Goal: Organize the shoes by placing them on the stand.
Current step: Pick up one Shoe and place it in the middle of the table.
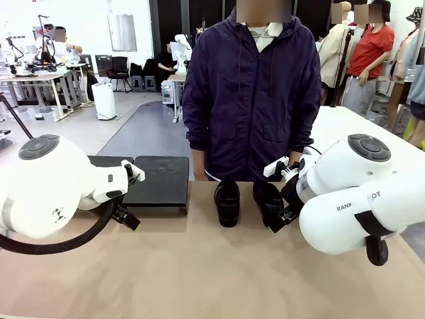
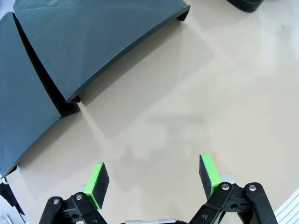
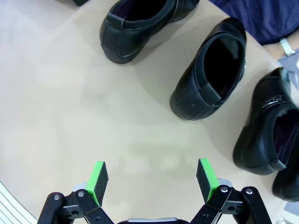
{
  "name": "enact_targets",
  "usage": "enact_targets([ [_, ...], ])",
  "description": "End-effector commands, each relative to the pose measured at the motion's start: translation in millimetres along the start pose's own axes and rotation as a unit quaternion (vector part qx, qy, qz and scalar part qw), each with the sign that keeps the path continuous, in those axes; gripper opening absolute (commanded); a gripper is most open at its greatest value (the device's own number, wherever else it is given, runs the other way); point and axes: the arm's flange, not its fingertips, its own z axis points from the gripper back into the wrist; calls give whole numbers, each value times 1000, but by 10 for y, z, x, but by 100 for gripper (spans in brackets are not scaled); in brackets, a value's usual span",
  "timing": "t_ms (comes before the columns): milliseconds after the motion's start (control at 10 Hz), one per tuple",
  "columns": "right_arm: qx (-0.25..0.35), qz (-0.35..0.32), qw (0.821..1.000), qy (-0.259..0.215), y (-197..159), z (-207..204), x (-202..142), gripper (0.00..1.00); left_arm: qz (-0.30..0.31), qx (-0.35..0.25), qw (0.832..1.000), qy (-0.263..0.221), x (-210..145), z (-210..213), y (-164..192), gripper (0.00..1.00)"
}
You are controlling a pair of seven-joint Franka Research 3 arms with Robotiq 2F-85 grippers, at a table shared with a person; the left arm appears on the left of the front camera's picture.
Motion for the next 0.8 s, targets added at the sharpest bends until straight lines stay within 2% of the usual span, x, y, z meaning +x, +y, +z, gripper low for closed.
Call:
enact_targets([
  [0,0,0,1000,0,0,0,0,100,0,0,1000,0,1,3,1,100],
  [300,0,0,1000,0,0,0,0,100,0,0,1000,0,0,0,0,100],
  [400,12,-22,1000,13,-23,124,14,100,1,-5,1000,18,9,145,30,100],
  [500,13,-33,999,23,-118,321,3,100,12,-19,1000,12,95,304,7,100],
  [600,26,-58,998,25,-115,585,29,100,24,-49,998,34,129,563,15,100],
  [700,34,-84,995,33,-121,913,46,100,60,-63,995,55,184,843,-3,100],
])
